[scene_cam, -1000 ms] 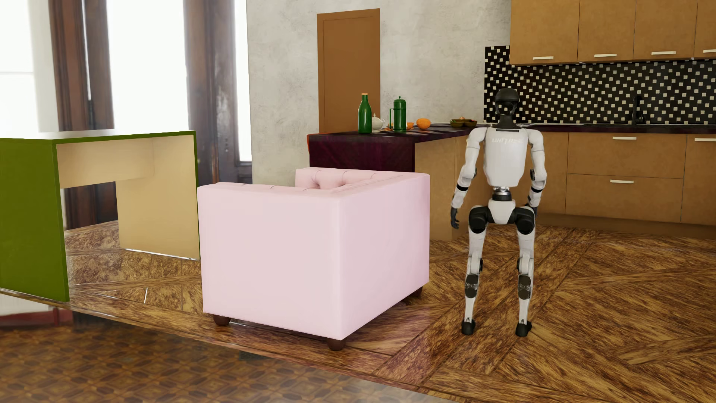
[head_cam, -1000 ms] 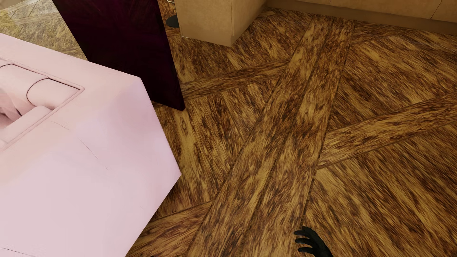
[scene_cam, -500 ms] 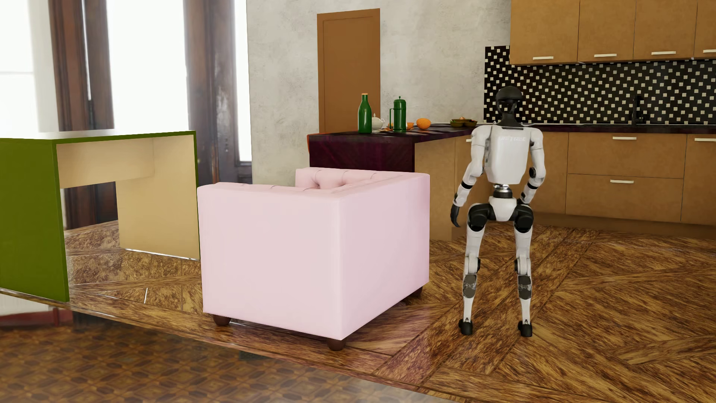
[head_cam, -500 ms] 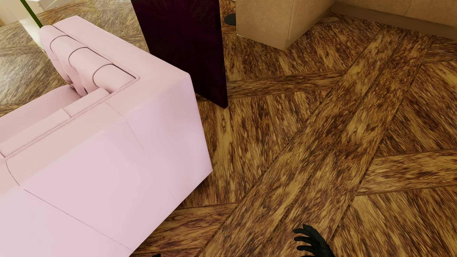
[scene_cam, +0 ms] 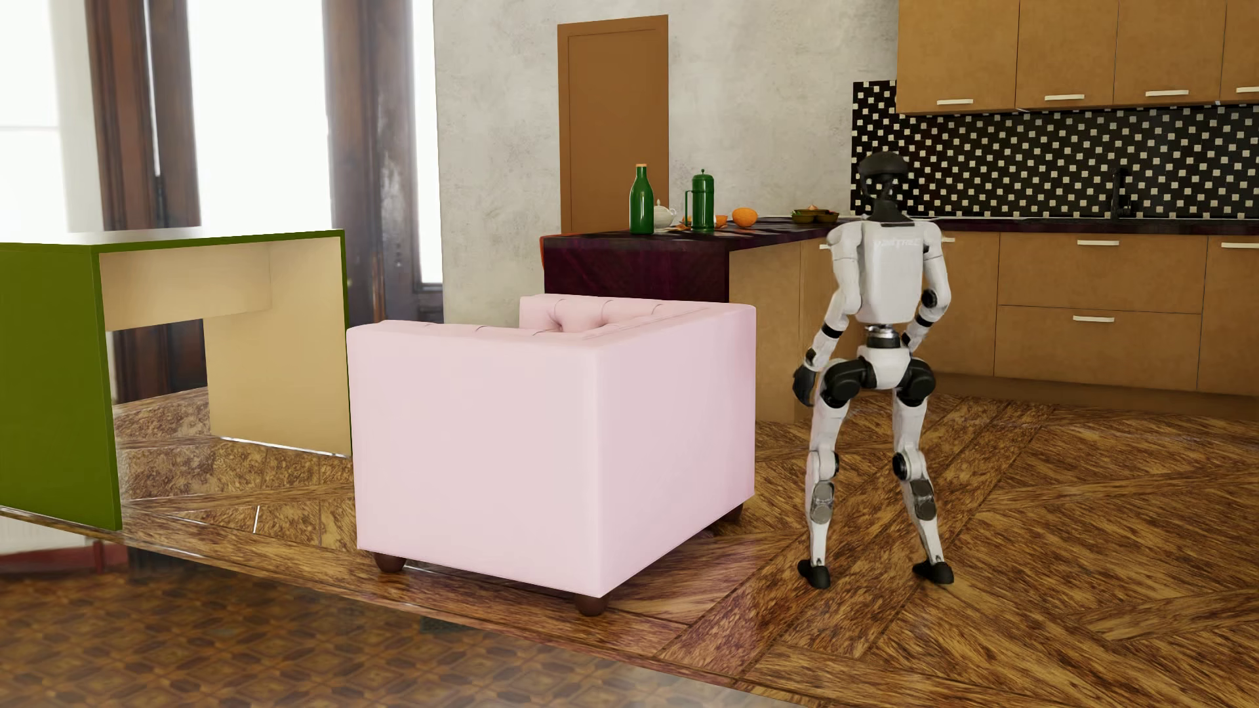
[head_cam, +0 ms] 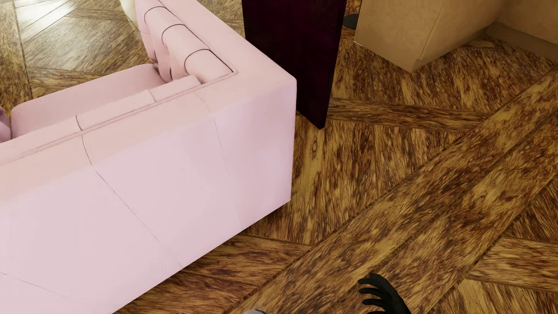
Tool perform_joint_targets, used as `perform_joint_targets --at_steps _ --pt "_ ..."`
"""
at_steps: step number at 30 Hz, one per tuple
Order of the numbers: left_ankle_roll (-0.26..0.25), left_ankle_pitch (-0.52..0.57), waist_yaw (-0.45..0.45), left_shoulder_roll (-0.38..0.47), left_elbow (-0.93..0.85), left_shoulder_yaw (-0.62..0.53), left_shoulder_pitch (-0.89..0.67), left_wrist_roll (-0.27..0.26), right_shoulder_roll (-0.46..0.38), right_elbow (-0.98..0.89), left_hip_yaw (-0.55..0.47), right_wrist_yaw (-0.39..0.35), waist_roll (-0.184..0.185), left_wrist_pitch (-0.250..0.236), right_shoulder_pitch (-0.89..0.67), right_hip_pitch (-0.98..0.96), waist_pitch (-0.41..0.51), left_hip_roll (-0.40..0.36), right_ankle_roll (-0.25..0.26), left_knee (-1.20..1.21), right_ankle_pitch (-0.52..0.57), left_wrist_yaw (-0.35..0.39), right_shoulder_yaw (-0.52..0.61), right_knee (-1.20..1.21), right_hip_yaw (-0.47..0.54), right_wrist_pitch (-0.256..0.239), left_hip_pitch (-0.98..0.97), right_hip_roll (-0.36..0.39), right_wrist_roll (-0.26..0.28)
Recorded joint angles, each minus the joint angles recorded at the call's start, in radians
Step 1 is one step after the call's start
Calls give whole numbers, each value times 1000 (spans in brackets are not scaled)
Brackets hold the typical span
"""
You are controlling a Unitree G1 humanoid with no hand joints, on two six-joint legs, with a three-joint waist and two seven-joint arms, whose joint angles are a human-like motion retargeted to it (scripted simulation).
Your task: Face left
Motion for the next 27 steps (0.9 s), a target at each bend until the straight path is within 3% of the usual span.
perform_joint_targets --at_steps 1,2,3,4,5,6,7,8,9,10,11,12,13,14,15,16,17,18,19,21,22,23,24,26,27 --pt "4 -2 43 5 -7 1 19 -27 -3 27 -5 2 -21 -26 7 69 -14 -14 -7 -19 -67 9 -14 -138 11 1 -9 -7 -10" --pt "45 -33 83 10 -1 -5 16 -40 -14 55 2 5 -1 -39 -5 107 -6 7 59 -4 -56 4 -37 -188 -11 -8 -10 -1 -11" --pt "79 -75 67 3 0 -9 6 -34 -5 43 40 -1 12 -33 -30 98 5 31 73 33 -58 -4 -23 -152 -25 -20 -30 -8 -1" --pt "-17 -82 35 -5 14 -9 -5 -19 6 38 48 -9 25 -21 -48 74 11 43 55 56 -61 -18 -5 -92 -33 -44 -45 -15 11" --pt "29 11 7 13 50 -12 -34 -1 28 5 31 -18 35 -2 -42 33 14 34 14 51 -55 -40 6 -6 -36 -59 -57 -12 23" --pt "-10 43 -14 18 30 -10 -24 2 45 12 10 -21 18 13 -24 4 7 12 -25 24 -55 -59 20 38 -16 -73 -64 -9 22" --pt "-13 41 5 16 6 -7 -10 -7 31 28 4 -13 -3 16 9 32 -7 -6 -51 1 -103 -56 26 -38 9 -73 -72 -9 13" --pt "69 -1 61 -16 1 6 -33 -8 1 63 22 2 12 22 46 91 -7 6 34 6 -98 -26 -13 -136 -9 -66 -75 -10 5" --pt "82 -51 71 -24 -34 -7 -29 -1 -11 49 54 6 22 33 40 100 -3 24 78 20 -101 -4 -14 -136 -36 -25 -87 -23 2" --pt "142 -130 51 -20 -25 -14 -13 3 -7 50 84 4 38 30 9 112 -5 42 63 78 -109 6 -4 -131 -62 3 -103 -28 -2" --pt "181 -198 18 -18 -15 -20 2 14 1 53 106 -2 68 30 -40 114 -4 70 16 153 -129 4 1 -103 -80 18 -129 -23 -4" --pt "11 -109 -20 20 33 -43 -30 24 1 13 96 -15 80 32 -56 38 7 79 21 155 -99 -14 -3 64 -71 13 -139 -28 0" --pt "3 37 -56 52 61 -42 -34 20 7 3 70 -28 75 27 -67 -46 7 60 23 115 -29 -35 0 211 -26 -1 -140 -11 0" --pt "8 82 -82 54 48 -33 -19 -3 24 19 50 -36 38 22 -51 -96 -6 27 10 64 -13 -47 -9 235 24 -23 -149 14 -11" --pt "2 27 -47 4 0 10 16 -28 9 53 51 -33 7 2 -12 -45 -8 3 11 55 -102 -23 -24 35 47 -45 -146 14 -26" --pt "69 -92 3 -10 6 -13 -11 -40 -18 107 73 -29 26 -26 6 11 8 12 71 135 -113 22 -42 -24 11 -49 -137 3 -32" --pt "134 -183 11 -2 -1 -21 -16 -32 -24 86 113 -30 41 -44 -5 17 6 37 91 284 -126 43 -39 -9 -15 -15 -143 -2 -26" --pt "142 -250 -8 17 7 -15 -17 -9 -17 66 125 -35 57 -49 -21 9 -14 58 39 361 -142 37 -26 12 -35 0 -108 0 -15" --pt "36 -269 -44 49 20 -30 -23 13 4 67 111 -46 80 -47 -47 -15 -28 84 17 308 -150 21 -12 73 -52 -5 -38 9 -3" --pt "33 -226 -85 42 8 -28 -57 31 52 32 69 -79 54 -29 -13 -81 -11 42 52 271 -31 -12 4 209 -22 -34 -31 4 19" --pt "33 -197 -82 29 10 -16 -52 31 39 31 60 -87 27 -29 7 -79 -12 24 63 223 -15 -29 -6 174 5 -37 -18 8 23" --pt "32 -172 -66 8 -10 -21 -35 23 18 30 51 -90 -4 -28 27 -28 -13 8 72 178 -73 -39 -38 -6 24 -34 -7 11 18" --pt "30 -159 -28 -1 -13 -25 -52 7 0 63 41 -97 -11 -20 38 6 -3 7 39 156 -78 -51 -62 -71 7 -47 1 8 18" --pt "28 -153 -28 19 12 4 -76 -16 5 34 28 -116 -11 -12 41 24 19 9 42 158 -78 -69 -45 -83 -23 -50 -4 1 32" --pt "31 -150 -30 18 9 3 -74 -3 26 17 24 -120 -9 -4 40 19 31 1 46 156 -71 -62 -31 -66 -25 -49 -2 -7 42"
